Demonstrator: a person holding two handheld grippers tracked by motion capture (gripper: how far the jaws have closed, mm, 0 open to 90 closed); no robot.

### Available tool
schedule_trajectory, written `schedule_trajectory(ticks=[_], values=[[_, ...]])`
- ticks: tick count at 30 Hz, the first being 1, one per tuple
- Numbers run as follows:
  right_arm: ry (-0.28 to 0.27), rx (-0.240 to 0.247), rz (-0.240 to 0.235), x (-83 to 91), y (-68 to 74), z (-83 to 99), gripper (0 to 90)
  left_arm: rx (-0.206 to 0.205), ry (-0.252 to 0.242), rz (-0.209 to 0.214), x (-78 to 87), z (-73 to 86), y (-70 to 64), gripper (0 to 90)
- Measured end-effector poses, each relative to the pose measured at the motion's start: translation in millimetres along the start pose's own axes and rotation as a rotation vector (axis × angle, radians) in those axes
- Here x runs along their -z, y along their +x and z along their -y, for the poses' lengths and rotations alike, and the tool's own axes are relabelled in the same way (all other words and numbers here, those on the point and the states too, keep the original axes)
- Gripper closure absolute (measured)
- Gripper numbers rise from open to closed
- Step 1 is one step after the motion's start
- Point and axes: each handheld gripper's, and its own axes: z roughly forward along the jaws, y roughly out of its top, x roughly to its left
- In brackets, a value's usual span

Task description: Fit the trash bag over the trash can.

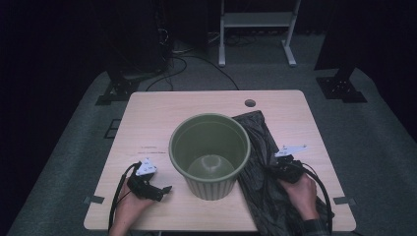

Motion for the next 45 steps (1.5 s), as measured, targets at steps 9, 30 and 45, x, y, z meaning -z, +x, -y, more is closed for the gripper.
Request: schedule_trajectory(ticks=[9, 30, 45], values=[[-0.056, -0.021, 0.043, 15.4, 1.7, -1.7, 41.3, 0.000, 0.000, 0.000, 0.0, 0.0, 0.0, 0.0], [0.009, -0.161, 0.093, 3.9, -38.9, 2.6, 4.1, 0.000, 0.000, 0.000, 0.0, 0.0, 0.0, 0.0], [0.002, -0.089, -0.003, -18.4, -2.5, -13.4, 1.4, 0.000, 0.000, 0.000, 0.0, 0.0, 0.0, 0.0]])
